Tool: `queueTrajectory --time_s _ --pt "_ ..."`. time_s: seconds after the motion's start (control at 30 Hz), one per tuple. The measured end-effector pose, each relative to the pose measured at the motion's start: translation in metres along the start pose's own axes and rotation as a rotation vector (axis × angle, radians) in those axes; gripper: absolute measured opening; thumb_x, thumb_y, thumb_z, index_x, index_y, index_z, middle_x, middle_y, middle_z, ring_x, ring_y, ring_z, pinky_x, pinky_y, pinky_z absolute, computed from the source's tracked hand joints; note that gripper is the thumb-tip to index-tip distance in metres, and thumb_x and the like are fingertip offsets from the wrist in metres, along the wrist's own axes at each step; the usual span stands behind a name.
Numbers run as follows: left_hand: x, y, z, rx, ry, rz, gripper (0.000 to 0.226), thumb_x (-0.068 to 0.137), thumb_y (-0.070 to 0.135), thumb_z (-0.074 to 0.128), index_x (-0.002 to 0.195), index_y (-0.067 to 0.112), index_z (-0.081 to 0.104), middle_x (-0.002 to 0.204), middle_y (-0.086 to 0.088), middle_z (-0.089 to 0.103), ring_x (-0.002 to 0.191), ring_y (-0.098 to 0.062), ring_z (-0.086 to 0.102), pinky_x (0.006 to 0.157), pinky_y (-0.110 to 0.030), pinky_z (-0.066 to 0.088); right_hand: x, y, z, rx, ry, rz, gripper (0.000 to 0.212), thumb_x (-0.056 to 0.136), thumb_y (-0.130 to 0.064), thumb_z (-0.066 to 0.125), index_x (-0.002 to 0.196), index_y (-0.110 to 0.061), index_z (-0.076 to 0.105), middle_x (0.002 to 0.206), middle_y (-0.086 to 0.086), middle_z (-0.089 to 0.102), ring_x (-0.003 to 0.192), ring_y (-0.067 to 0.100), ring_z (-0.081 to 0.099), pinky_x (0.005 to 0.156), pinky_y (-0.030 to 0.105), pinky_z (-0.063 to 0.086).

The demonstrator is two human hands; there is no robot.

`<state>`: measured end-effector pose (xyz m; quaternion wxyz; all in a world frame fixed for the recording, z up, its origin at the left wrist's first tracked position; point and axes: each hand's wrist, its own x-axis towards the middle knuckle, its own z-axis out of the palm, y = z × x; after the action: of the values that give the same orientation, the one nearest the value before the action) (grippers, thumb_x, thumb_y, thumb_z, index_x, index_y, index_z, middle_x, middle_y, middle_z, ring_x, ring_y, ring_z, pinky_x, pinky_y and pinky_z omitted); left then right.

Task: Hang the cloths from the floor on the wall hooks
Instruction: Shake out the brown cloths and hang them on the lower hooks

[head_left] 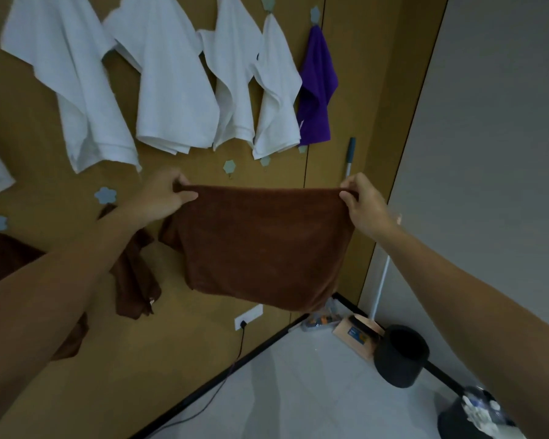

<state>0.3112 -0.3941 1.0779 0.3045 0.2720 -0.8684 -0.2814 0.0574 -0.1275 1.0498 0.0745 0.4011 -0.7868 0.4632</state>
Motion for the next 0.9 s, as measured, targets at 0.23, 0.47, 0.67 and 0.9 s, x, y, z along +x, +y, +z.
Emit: queueTrajectory --time_s 0.23,0.47,0.67,0.9 --pt "0.042 -0.007 0.033 0.110 -0.106 0.195 0.042 0.089 -0.015 0.049 0.078 0.026 0.054 0.088 0.012 0.058 0.084 0.012 0.054 0.072 -0.009 0.037 0.066 0.037 0.029 0.065 -0.202 -0.129 0.036 0.099 0.010 0.027 0.102 0.002 0.062 0.110 0.013 0.058 0.099 0.023 0.055 0.071 0.000 0.037" --pt "0.086 -0.005 0.074 0.234 -0.250 -0.018 0.064 0.099 0.004 0.043 0.074 0.057 0.069 0.099 0.029 0.059 0.090 0.005 0.057 0.076 -0.007 0.041 0.147 0.091 0.053 0.098 -0.397 -0.120 0.013 0.095 -0.025 0.059 0.092 -0.029 0.071 0.112 0.005 0.053 0.108 0.021 0.051 0.086 0.022 0.035" --pt "0.112 0.006 0.104 0.177 -0.154 -0.153 0.040 0.091 0.014 0.062 0.073 0.048 0.072 0.094 0.017 0.065 0.086 0.000 0.059 0.075 -0.012 0.040 0.210 0.120 0.074 0.170 -0.534 -0.288 0.019 0.087 -0.025 0.070 0.086 -0.043 0.067 0.106 -0.009 0.062 0.098 0.003 0.057 0.087 0.019 0.046" --pt "0.132 -0.002 0.122 0.157 -0.151 -0.259 0.049 0.092 -0.006 0.045 0.083 0.033 0.073 0.100 0.014 0.063 0.082 0.012 0.058 0.078 -0.007 0.048 0.253 0.139 0.117 0.147 -0.627 -0.418 0.028 0.100 -0.010 0.047 0.110 -0.025 0.070 0.113 -0.008 0.065 0.105 0.004 0.056 0.087 0.003 0.037"
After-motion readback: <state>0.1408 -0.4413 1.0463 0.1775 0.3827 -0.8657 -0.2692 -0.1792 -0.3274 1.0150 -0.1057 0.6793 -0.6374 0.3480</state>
